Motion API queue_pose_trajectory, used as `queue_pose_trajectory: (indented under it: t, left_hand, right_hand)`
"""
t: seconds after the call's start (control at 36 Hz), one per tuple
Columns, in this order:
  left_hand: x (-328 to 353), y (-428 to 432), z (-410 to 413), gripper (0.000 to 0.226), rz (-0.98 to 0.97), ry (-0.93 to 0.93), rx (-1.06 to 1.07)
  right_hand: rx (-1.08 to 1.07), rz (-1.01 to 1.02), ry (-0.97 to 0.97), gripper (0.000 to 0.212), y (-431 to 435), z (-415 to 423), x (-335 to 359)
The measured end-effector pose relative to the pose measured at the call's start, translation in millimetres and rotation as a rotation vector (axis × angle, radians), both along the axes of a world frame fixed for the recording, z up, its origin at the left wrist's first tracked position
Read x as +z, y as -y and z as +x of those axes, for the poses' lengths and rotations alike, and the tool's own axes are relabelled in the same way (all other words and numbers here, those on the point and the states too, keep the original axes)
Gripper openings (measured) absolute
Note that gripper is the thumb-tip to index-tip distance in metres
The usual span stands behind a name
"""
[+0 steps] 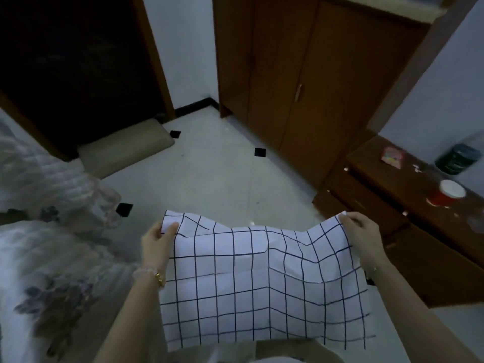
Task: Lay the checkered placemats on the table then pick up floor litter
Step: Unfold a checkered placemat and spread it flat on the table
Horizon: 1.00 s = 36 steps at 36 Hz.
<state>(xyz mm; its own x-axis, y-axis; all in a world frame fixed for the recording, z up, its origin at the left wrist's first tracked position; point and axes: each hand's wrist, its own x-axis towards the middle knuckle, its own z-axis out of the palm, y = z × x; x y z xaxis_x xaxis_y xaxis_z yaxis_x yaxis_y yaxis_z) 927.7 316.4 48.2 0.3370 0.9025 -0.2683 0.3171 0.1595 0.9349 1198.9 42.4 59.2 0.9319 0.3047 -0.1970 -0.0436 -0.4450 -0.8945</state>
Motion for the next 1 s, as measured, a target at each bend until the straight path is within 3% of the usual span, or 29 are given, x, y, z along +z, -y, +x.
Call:
queue_pose_trajectory:
  t: [0.19, 0.36, 0.47, 0.67, 0.89, 1.0]
  left_hand:
    - [3.2, -97.2, 32.3, 0.015, 0.020, -0.057, 0.243]
    - [33.9, -182.7, 31.4, 0.012, 0.158, -0.100, 0.475]
    - [35.7, -219.3, 8.9, 0.028, 0.165, -0.089, 0.654]
    - [23.7, -263.4, -25.2, 0.018, 0.196, -0.126, 0.843]
    - [78.9, -325.7, -73.1, 0.010, 0.410, -0.066, 1.011]
    - [108.6, -349.3, -104.1, 0.027, 0.494, -0.089, 1.145]
  right_hand:
    - [0.220, 0.017, -0.037, 0.014, -166.2, 89.6, -7.5]
    - [0.456, 0.042, 0.011, 0.013, -328.3, 137.8, 25.0]
    - [0.603, 0.070, 0.043, 0.020, -425.5, 139.3, 34.2]
    - [0.890, 0.114, 0.031, 0.014, -579.1, 100.4, 26.7]
    - [1.178, 0.274, 0.078, 0.014, -765.0, 9.0, 81.2]
    - [1.309, 0.394, 0.093, 0.010, -844.3, -56.7, 106.3]
